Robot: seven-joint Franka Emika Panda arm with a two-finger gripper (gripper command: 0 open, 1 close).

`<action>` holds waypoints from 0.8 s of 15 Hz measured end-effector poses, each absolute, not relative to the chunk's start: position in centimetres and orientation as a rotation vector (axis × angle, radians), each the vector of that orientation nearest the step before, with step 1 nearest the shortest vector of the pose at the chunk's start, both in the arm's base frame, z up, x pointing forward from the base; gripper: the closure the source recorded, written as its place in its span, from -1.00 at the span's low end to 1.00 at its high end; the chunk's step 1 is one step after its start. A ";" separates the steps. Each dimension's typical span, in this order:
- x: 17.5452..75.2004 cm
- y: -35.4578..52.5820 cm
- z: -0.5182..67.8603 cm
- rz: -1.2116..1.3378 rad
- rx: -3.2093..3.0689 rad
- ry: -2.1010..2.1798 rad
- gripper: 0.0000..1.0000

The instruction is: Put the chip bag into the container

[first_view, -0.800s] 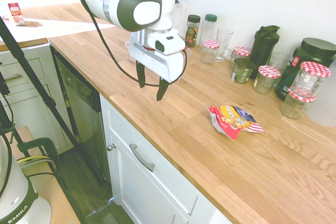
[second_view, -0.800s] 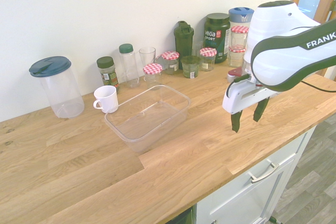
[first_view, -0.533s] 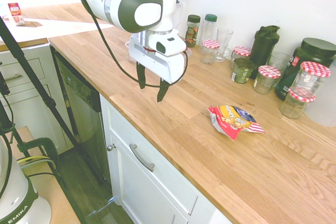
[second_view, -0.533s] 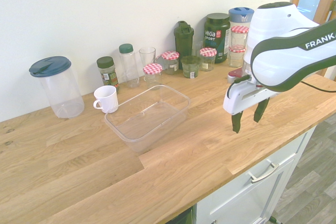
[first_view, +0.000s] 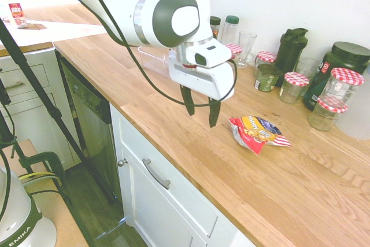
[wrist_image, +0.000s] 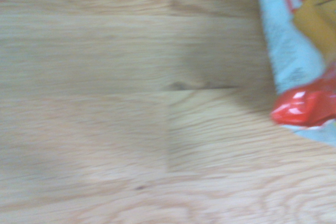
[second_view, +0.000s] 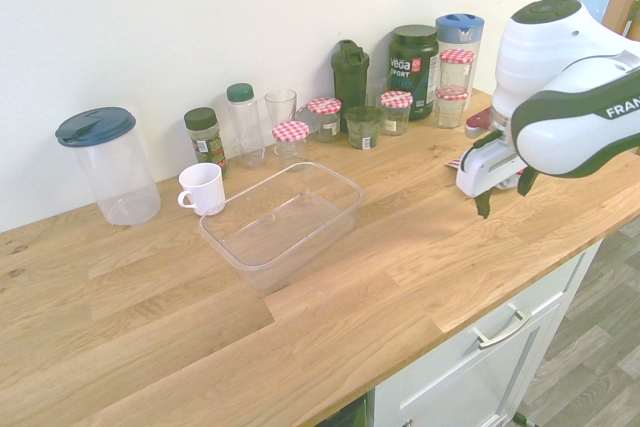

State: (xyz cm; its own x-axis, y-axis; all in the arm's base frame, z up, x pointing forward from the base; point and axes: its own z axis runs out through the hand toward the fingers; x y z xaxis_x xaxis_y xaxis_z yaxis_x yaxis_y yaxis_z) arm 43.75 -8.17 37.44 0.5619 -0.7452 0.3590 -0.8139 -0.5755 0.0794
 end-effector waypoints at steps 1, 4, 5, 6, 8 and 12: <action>43.8 -9.3 37.4 0.473 2.519 -1.294 -1.00; 44.7 -11.3 38.1 0.600 2.427 -1.262 -1.00; 45.3 -11.7 38.2 0.625 2.407 -1.252 -1.00; 45.9 -11.8 37.8 0.631 2.399 -1.245 -1.00; 47.3 -11.8 36.3 0.615 2.406 -1.227 1.00; 49.0 -11.1 34.6 0.601 2.438 -1.199 1.00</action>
State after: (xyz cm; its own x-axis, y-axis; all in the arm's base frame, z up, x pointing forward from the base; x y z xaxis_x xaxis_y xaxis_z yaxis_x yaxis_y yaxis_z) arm 49.04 -11.13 34.64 0.5504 -0.6549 0.5178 -0.8068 -0.5768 0.1280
